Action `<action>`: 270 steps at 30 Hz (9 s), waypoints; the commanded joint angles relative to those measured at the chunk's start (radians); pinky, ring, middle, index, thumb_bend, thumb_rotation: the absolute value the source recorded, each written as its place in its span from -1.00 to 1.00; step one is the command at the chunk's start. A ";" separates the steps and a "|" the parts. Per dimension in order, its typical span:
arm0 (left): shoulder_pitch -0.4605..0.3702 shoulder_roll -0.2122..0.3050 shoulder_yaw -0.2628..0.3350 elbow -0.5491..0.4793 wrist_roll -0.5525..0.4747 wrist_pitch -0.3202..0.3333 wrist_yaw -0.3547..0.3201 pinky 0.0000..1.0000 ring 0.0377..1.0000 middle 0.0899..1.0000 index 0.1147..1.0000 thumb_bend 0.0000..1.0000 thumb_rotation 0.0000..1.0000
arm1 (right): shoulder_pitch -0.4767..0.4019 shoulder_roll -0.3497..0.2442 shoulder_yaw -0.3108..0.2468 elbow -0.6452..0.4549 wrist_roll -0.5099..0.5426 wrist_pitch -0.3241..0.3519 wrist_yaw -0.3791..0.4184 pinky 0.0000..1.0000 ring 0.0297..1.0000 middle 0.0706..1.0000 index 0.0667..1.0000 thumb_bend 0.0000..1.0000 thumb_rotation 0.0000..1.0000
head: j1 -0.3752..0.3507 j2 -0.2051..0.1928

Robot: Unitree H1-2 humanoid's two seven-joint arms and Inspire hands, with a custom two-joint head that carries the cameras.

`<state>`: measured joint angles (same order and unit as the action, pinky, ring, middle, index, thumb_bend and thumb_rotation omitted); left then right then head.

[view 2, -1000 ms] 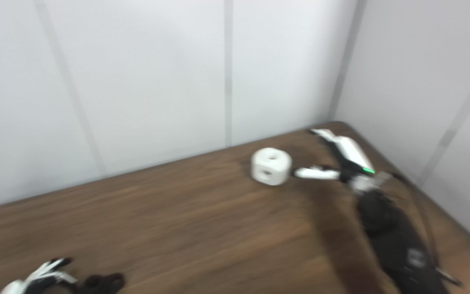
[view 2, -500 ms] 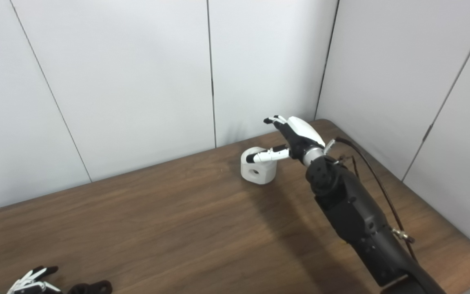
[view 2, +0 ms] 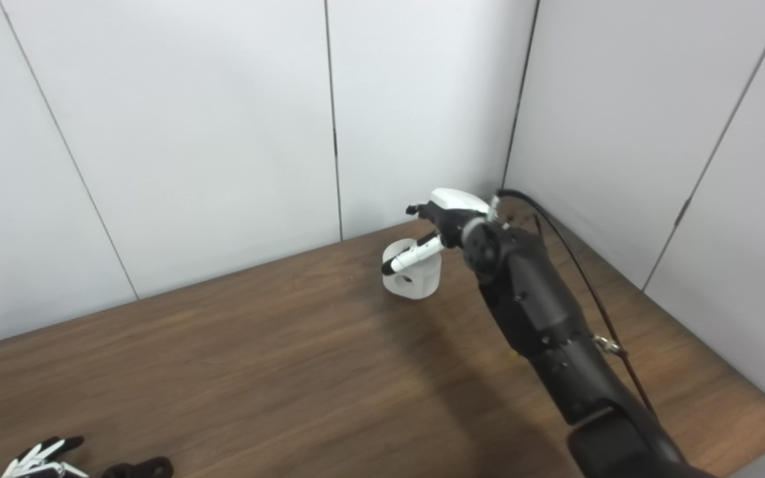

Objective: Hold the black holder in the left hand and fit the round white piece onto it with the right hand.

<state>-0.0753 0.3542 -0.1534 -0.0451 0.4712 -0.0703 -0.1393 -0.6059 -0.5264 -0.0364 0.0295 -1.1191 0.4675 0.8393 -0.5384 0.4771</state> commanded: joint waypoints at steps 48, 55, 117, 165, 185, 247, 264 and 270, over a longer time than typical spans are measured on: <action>-0.006 0.025 0.005 0.010 -0.004 0.020 -0.015 1.00 0.96 0.76 -0.17 0.03 -0.94 | -0.064 -0.024 0.132 -0.040 -0.410 -0.010 0.218 0.57 0.72 0.74 0.66 1.00 0.20 | -0.025 -0.001; -0.003 0.026 0.006 0.006 -0.003 0.023 -0.016 1.00 0.96 0.76 -0.17 0.03 -0.94 | -0.052 -0.023 0.137 -0.028 -0.401 -0.007 0.215 0.58 0.72 0.75 0.68 1.00 0.21 | -0.024 0.001; 0.043 0.015 0.001 -0.048 0.007 0.032 -0.029 1.00 0.97 0.76 -0.17 0.02 -0.94 | -0.020 0.016 0.112 -0.005 -0.313 0.001 0.093 0.80 0.91 0.90 0.81 1.00 0.00 | 0.008 0.012; 0.055 0.018 0.008 -0.062 0.005 0.026 -0.028 1.00 0.96 0.77 -0.17 0.02 -0.94 | -0.008 -0.070 0.235 0.029 -0.140 -0.025 0.047 0.25 0.48 0.56 0.67 1.00 -0.23 | 0.013 0.027; 0.053 0.019 0.007 -0.064 0.010 0.035 -0.030 1.00 0.95 0.76 -0.17 0.03 -0.94 | 0.002 -0.087 0.251 0.018 -0.136 -0.031 -0.001 -0.10 0.06 0.14 0.21 0.90 -0.24 | 0.012 0.028; -0.022 -0.004 -0.011 0.001 0.006 0.049 -0.046 0.90 0.92 0.74 -0.17 0.03 -0.93 | 0.047 -0.113 0.228 -0.067 0.116 -0.070 -0.256 -0.11 0.01 0.07 -0.06 0.20 -0.76 | 0.052 0.024; -0.015 0.003 -0.012 -0.007 0.002 0.044 -0.044 0.88 0.90 0.73 -0.17 0.03 -0.93 | 0.035 -0.131 0.273 -0.077 0.070 -0.026 -0.142 -0.04 0.10 0.20 0.34 0.96 -0.35 | 0.050 0.028; -0.014 0.003 -0.012 -0.013 0.001 0.053 -0.048 0.88 0.90 0.73 -0.17 0.03 -0.93 | 0.037 -0.129 0.276 -0.084 0.072 -0.029 -0.131 -0.02 0.13 0.23 0.41 0.99 -0.36 | 0.050 0.029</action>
<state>-0.1041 0.3384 -0.1591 -0.0505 0.4726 -0.0408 -0.1633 -0.5264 -0.6329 0.2507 -0.0275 -1.0400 0.4339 0.7201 -0.4878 0.5047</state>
